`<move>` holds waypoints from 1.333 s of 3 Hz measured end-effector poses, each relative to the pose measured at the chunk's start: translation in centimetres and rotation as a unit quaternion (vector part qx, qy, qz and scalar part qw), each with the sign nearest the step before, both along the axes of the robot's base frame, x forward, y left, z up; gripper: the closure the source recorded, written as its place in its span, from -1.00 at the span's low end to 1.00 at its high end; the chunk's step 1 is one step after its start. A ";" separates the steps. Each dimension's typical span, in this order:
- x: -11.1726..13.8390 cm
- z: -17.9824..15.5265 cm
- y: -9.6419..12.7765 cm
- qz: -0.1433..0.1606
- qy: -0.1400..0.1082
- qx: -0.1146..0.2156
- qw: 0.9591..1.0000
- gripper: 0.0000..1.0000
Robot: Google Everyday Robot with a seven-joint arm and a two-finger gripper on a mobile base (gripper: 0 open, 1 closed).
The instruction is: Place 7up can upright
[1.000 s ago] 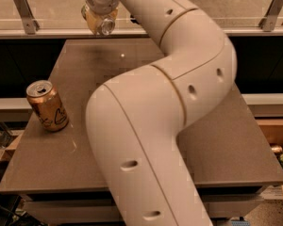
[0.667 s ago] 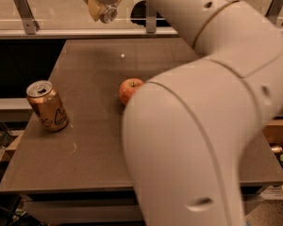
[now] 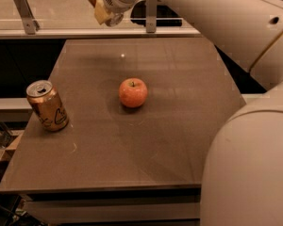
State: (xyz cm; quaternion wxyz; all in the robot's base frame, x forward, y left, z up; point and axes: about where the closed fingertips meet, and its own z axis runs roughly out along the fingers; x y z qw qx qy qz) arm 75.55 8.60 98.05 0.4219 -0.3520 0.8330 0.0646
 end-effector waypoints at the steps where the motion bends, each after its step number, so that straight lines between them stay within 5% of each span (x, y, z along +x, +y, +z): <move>1: 0.0 -0.1 0.3 0.002 0.001 0.000 1.000 1.00; 4: 0.7 -1.4 1.7 0.043 -0.068 0.072 0.994 1.00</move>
Offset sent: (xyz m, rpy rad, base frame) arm 0.0066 0.0104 -0.0053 0.0712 -0.0792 0.0448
